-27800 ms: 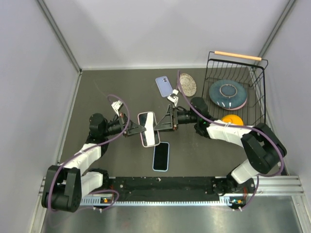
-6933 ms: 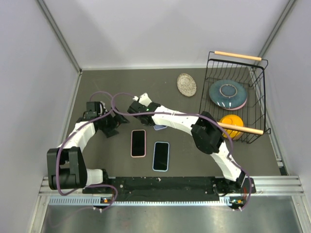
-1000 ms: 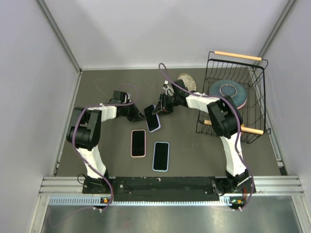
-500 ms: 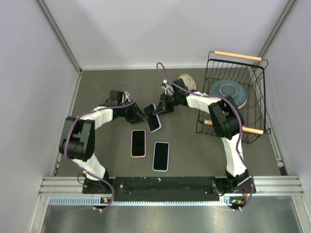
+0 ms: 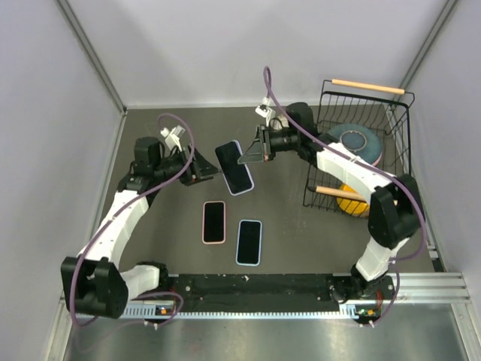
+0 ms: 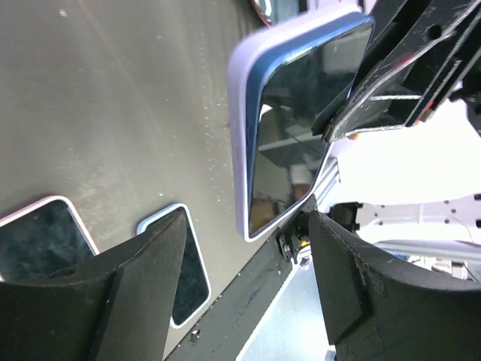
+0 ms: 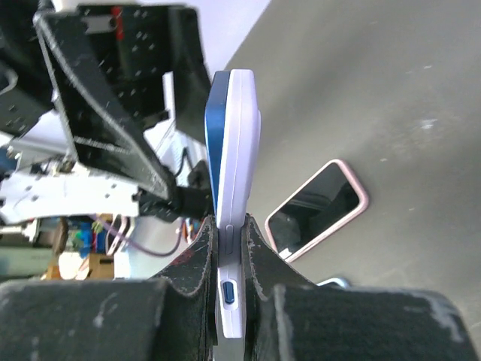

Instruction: Put the phone into the phone case

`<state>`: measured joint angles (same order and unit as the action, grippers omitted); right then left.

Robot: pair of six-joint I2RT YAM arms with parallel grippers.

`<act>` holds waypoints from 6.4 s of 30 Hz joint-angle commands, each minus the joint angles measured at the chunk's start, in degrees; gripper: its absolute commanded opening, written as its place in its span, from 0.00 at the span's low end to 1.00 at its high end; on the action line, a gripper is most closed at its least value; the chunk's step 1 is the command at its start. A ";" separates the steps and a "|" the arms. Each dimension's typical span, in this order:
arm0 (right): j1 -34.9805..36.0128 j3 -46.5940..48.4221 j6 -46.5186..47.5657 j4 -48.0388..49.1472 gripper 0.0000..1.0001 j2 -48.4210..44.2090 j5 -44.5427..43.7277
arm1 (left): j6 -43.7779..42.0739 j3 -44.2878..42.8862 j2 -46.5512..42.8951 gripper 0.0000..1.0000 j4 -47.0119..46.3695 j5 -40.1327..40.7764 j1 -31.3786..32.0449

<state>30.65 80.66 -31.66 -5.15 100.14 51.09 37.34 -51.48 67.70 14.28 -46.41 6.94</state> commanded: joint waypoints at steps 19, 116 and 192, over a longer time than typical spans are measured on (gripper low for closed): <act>3.88 -23.27 -15.44 31.32 0.00 -20.51 15.44 | 21.27 16.68 -14.88 0.75 -39.24 -15.72 -0.61; 10.56 -12.02 11.79 2.95 0.00 -22.71 -24.55 | 6.16 15.45 -3.72 0.00 -16.65 -6.41 8.00; 6.70 -23.98 4.59 -8.47 0.99 -41.25 -19.10 | -24.77 0.51 12.79 0.00 32.39 16.27 -10.81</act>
<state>37.36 55.48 -29.15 -12.86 60.38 31.62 14.76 -47.97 75.96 46.85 -26.06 -3.42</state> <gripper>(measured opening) 0.987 0.173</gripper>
